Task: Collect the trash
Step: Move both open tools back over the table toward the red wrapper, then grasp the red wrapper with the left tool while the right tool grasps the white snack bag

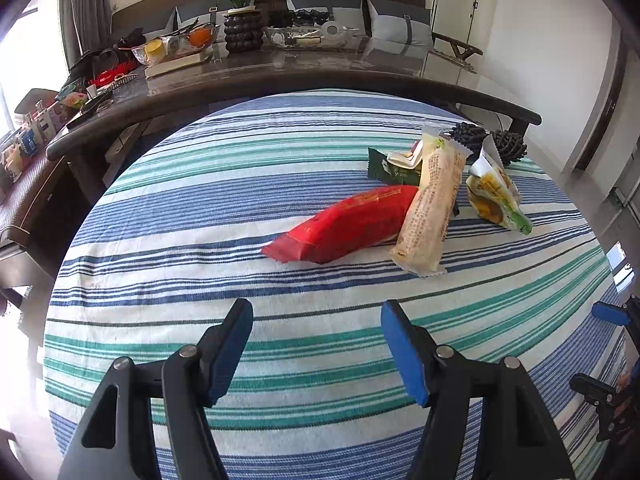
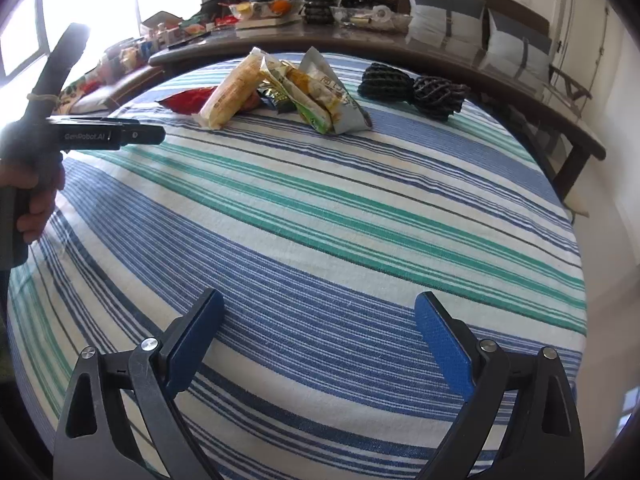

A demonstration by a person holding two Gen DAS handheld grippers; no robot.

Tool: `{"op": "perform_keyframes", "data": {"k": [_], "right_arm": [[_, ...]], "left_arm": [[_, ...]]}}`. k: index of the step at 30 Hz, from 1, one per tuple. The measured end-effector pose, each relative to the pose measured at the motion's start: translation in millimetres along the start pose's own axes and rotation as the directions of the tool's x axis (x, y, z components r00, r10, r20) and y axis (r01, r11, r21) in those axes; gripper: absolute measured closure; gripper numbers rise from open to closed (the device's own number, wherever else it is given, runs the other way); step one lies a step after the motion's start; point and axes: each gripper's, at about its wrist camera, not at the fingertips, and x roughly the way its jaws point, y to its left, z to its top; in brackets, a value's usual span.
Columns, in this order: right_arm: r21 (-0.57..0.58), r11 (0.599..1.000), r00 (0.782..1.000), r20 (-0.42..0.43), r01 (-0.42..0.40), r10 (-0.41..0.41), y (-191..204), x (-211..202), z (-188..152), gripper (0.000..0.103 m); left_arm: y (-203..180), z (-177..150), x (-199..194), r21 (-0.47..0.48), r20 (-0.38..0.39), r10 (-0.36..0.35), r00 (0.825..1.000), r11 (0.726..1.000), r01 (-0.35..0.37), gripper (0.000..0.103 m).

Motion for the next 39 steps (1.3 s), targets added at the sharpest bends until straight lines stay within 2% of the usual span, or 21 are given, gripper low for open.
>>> {"op": "perform_keyframes", "data": {"k": [4, 11, 16, 17, 18, 19, 22, 24, 26, 30, 32, 34, 37, 38, 39], "right_arm": [[0.004, 1.000, 1.000, 0.005, 0.000, 0.000, 0, 0, -1, 0.006], [0.006, 1.000, 1.000, 0.000, -0.005, 0.005, 0, 1, 0, 0.004], [0.007, 1.000, 1.000, -0.001, -0.004, 0.004, 0, 2, 0, 0.003], [0.007, 1.000, 1.000, -0.001, -0.005, 0.005, 0, 2, 0, 0.003], [0.007, 1.000, 1.000, -0.001, -0.004, 0.005, 0, 2, 0, 0.003], [0.007, 1.000, 1.000, -0.001, -0.004, 0.004, 0, 2, 0, 0.003], [0.007, 1.000, 1.000, -0.001, -0.004, 0.004, 1, 2, 0, 0.003], [0.007, 1.000, 1.000, -0.001, -0.004, 0.004, 1, 2, 0, 0.003], [0.006, 1.000, 1.000, -0.001, -0.004, 0.004, 1, 2, 0, 0.003], [0.007, 1.000, 1.000, -0.002, -0.004, 0.004, 1, 2, 0, 0.003], [0.007, 1.000, 1.000, -0.001, -0.004, 0.004, 1, 2, 0, 0.003], [0.007, 1.000, 1.000, -0.002, -0.004, 0.004, 1, 2, 0, 0.003], [0.007, 1.000, 1.000, -0.002, -0.004, 0.004, 1, 2, 0, 0.002], [0.007, 1.000, 1.000, -0.002, -0.004, 0.004, 1, 2, 0, 0.002], [0.007, 1.000, 1.000, -0.002, -0.004, 0.004, 1, 2, 1, 0.002]], "left_arm": [[4, 14, 20, 0.060, -0.015, -0.027, 1.000, 0.998, 0.028, 0.035], [-19, 25, 30, 0.184, 0.006, -0.093, 0.996, 0.979, 0.091, 0.035], [-33, 28, 31, 0.255, 0.019, -0.100, 0.995, 0.963, 0.092, 0.035], [-34, 27, 29, 0.258, 0.024, -0.105, 0.994, 0.961, 0.095, 0.039], [-34, 25, 27, 0.260, 0.028, -0.118, 0.993, 0.960, 0.106, 0.047], [-33, 23, 25, 0.256, 0.016, -0.149, 0.989, 0.956, 0.139, 0.050], [-37, 11, 17, 0.270, -0.075, -0.263, 0.962, 0.923, 0.273, 0.049], [-42, 5, 7, 0.308, -0.066, -0.252, 0.965, 0.915, 0.260, 0.044], [-40, 8, 0, 0.297, -0.025, -0.232, 0.972, 0.927, 0.228, 0.039], [-21, 35, 5, 0.151, 0.024, -0.273, 0.962, 0.952, 0.266, 0.039], [-22, 45, 17, 0.129, 0.005, -0.291, 0.957, 0.949, 0.288, 0.039], [-30, 49, 29, 0.146, -0.025, -0.298, 0.954, 0.943, 0.299, 0.039], [-39, 48, 37, 0.160, -0.057, -0.340, 0.939, 0.925, 0.344, 0.042], [-41, 47, 38, 0.160, -0.065, -0.353, 0.933, 0.920, 0.359, 0.066], [-43, 45, 40, 0.163, -0.080, -0.355, 0.931, 0.917, 0.364, 0.084]]}}
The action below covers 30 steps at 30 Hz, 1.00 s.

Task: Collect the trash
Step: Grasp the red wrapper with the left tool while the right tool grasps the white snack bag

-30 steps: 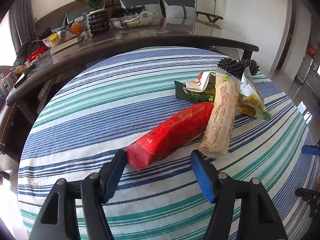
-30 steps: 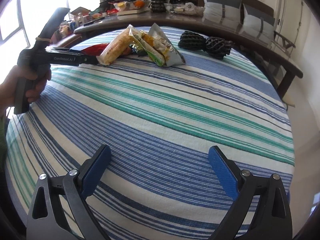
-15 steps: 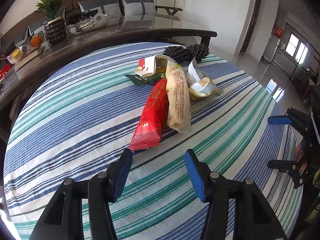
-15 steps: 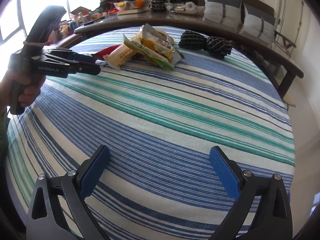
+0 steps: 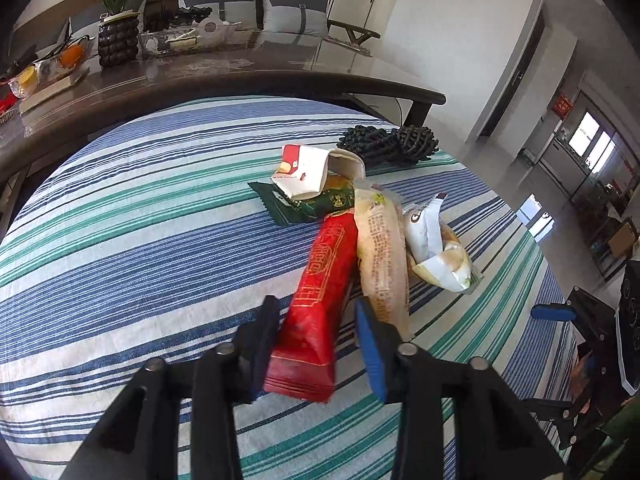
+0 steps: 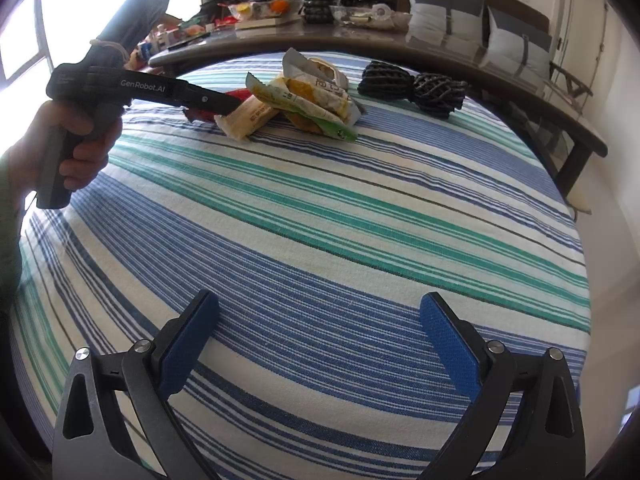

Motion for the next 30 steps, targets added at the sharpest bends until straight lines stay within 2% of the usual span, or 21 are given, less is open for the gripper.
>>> {"op": "perform_keyframes", "data": {"k": [4, 7, 12, 16, 17, 18, 19, 20, 21, 25, 28, 30], "right_arm": [[0.000, 1.000, 1.000, 0.000, 0.000, 0.000, 0, 0, 0, 0.002], [0.000, 1.000, 1.000, 0.000, 0.000, 0.000, 0, 0, 0, 0.002], [0.000, 1.000, 1.000, 0.000, 0.001, -0.001, 0, 0, 0, 0.002], [0.000, 1.000, 1.000, -0.001, 0.001, -0.001, 0, 0, 0, 0.002], [0.000, 1.000, 1.000, -0.001, 0.002, -0.002, 0, 1, 0, 0.002], [0.001, 1.000, 1.000, -0.002, 0.003, -0.003, 0, 1, 1, 0.002], [0.001, 1.000, 1.000, -0.002, 0.003, -0.003, 0, 1, 1, 0.002], [0.002, 1.000, 1.000, -0.002, 0.003, -0.003, 0, 1, 1, 0.002], [0.003, 1.000, 1.000, -0.002, 0.004, -0.004, 0, 1, 1, 0.002], [0.012, 1.000, 1.000, 0.000, 0.006, -0.006, -1, 1, 1, 0.002], [0.034, 0.999, 1.000, 0.008, 0.005, -0.005, -5, 0, 6, 0.002], [0.044, 0.999, 0.999, 0.044, -0.008, 0.006, -4, -4, 19, 0.002]], "left_arm": [[-7, -11, -12, -0.032, 0.049, 0.094, 0.994, 0.995, -0.092, 0.085], [-14, -27, -35, -0.109, 0.066, 0.218, 0.974, 0.972, -0.210, 0.085], [-25, -73, -78, -0.232, 0.080, 0.314, 0.946, 0.929, -0.288, 0.085], [-38, -101, -85, -0.243, 0.081, 0.330, 0.941, 0.922, -0.302, 0.081], [-41, -104, -84, -0.233, 0.079, 0.324, 0.943, 0.925, -0.299, 0.077], [-44, -106, -81, -0.219, 0.075, 0.317, 0.946, 0.930, -0.294, 0.064], [-47, -107, -77, -0.203, 0.069, 0.312, 0.947, 0.934, -0.293, 0.056], [-49, -107, -75, -0.188, 0.069, 0.318, 0.945, 0.935, -0.301, 0.041], [-51, -105, -71, -0.170, 0.073, 0.325, 0.943, 0.936, -0.309, 0.035], [-56, -101, -56, -0.090, 0.044, 0.353, 0.935, 0.933, -0.348, 0.035], [-52, -101, -53, -0.097, 0.031, 0.342, 0.939, 0.936, -0.337, 0.035], [-51, -101, -53, -0.101, 0.026, 0.349, 0.937, 0.933, -0.345, 0.034]]}}
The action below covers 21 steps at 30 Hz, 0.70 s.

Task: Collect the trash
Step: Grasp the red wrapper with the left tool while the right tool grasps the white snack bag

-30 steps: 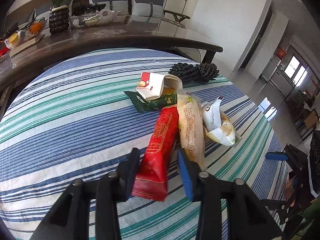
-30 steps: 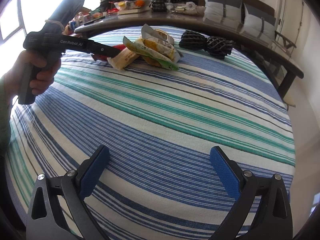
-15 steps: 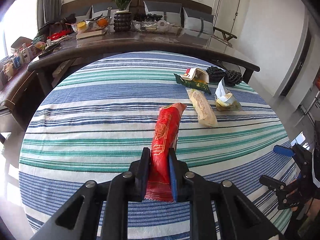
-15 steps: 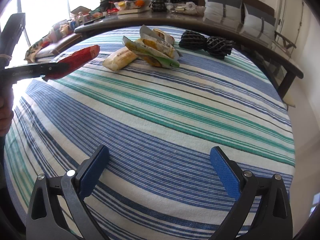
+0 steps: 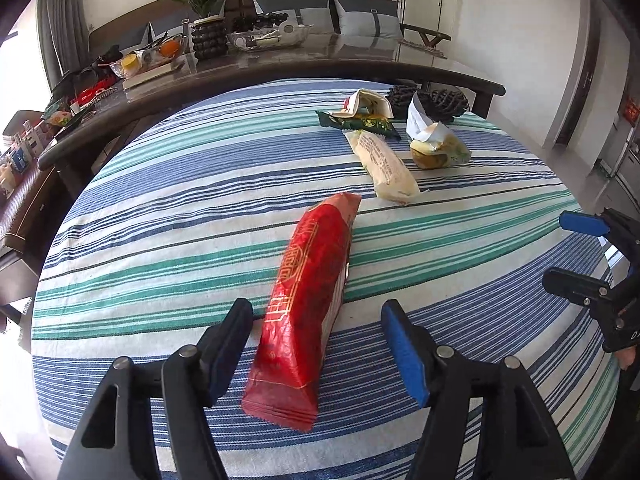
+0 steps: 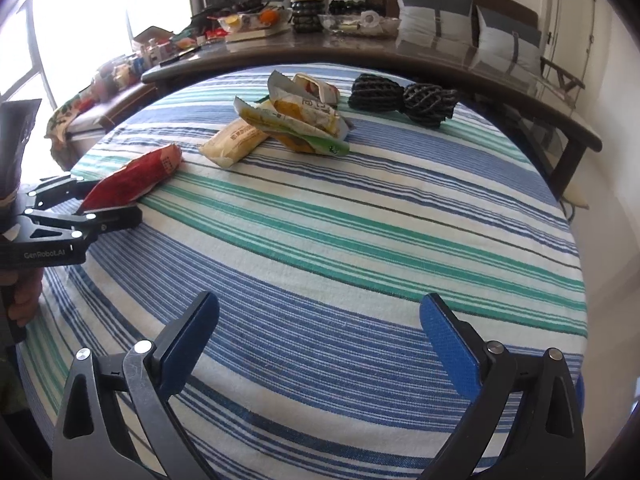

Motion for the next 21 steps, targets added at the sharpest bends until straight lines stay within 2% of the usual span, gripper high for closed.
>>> {"op": "perform_keyframes", "data": {"k": [6, 9, 11, 13, 14, 16, 21], "right_arm": [[-0.040, 0.999, 0.996, 0.085, -0.005, 0.008, 25, 14, 72, 0.003], [-0.067, 0.998, 0.998, 0.068, -0.008, 0.012, 42, 38, 99, 0.012], [-0.082, 0.996, 0.999, 0.038, 0.021, -0.018, 46, 57, 108, 0.026], [-0.063, 0.997, 0.999, 0.023, 0.045, -0.044, 39, 64, 109, 0.070], [-0.044, 0.998, 0.999, 0.035, 0.035, -0.034, 33, 61, 107, 0.075], [-0.019, 1.000, 0.999, 0.048, 0.005, -0.004, 20, 44, 98, 0.081], [0.086, 0.988, 0.991, 0.038, -0.128, 0.125, -15, -3, 46, 0.081]], "left_arm": [[1, 1, 3, -0.009, -0.004, 0.005, 1.000, 1.000, -0.005, 0.029], [2, 3, 4, -0.014, -0.003, 0.006, 1.000, 1.000, -0.006, 0.029], [3, 4, 4, -0.015, -0.004, 0.007, 1.000, 1.000, -0.007, 0.029], [3, 4, 5, -0.015, -0.004, 0.006, 1.000, 1.000, -0.006, 0.029], [3, 4, 5, -0.014, -0.004, 0.007, 1.000, 1.000, -0.007, 0.029], [3, 5, 5, -0.011, -0.004, 0.009, 1.000, 1.000, -0.009, 0.029], [4, 6, 6, -0.013, -0.005, 0.015, 1.000, 1.000, -0.015, 0.028]]}}
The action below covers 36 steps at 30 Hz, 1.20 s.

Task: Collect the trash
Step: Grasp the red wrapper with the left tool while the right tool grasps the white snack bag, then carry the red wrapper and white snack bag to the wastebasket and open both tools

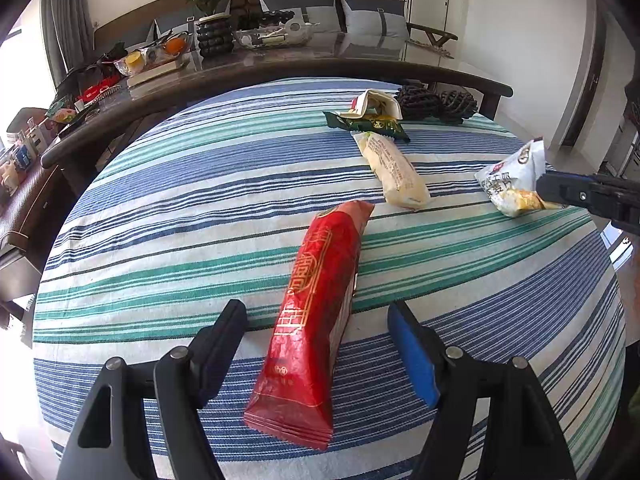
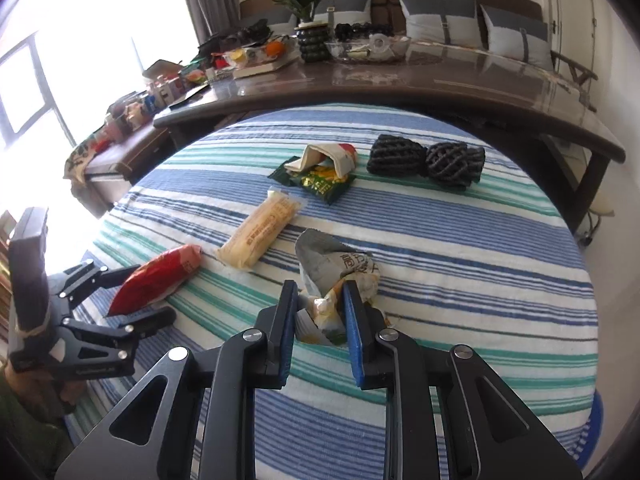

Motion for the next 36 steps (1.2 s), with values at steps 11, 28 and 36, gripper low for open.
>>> {"op": "perform_keyframes", "data": {"k": [11, 28, 36], "right_arm": [[0.087, 0.994, 0.991, -0.118, 0.066, -0.055, -52, -37, -62, 0.071], [-0.062, 0.987, 0.988, -0.041, 0.146, -0.148, -18, -29, -37, 0.022], [-0.121, 0.968, 0.968, -0.096, 0.218, -0.230, -12, -9, -30, 0.068]], "left_arm": [[-1, -1, -1, -0.005, -0.001, 0.006, 1.000, 1.000, -0.006, 0.027], [11, 6, 2, -0.049, 0.001, -0.009, 1.000, 0.999, 0.009, 0.028], [8, 6, 1, -0.020, 0.001, 0.003, 1.000, 1.000, -0.003, 0.057]]}}
